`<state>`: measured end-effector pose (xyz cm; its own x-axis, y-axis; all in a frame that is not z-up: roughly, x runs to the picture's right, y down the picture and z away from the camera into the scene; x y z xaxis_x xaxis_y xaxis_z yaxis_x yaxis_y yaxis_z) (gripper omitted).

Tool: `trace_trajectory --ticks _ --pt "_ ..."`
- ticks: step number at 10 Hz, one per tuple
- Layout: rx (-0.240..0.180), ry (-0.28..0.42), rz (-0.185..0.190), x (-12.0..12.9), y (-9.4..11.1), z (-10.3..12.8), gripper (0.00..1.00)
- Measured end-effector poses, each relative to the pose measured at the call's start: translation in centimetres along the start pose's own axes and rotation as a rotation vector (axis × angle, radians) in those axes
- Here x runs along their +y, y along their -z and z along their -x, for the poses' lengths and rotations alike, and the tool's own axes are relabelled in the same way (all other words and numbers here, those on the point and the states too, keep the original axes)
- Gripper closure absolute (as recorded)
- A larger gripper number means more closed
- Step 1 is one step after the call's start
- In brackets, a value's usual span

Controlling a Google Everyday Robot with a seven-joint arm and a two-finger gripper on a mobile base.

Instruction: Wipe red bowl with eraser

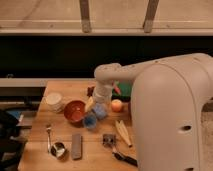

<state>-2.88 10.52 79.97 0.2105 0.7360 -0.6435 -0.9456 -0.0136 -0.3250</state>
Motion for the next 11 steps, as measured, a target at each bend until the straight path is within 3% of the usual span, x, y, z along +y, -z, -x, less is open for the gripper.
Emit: trace_trajectory --ticks 7,11 --pt "0.034 0.034 0.049 3.5 -1.0 -5.3 0.20" --pt "0.042 0.074 0.071 6.9 -1.8 -8.8 0.20"
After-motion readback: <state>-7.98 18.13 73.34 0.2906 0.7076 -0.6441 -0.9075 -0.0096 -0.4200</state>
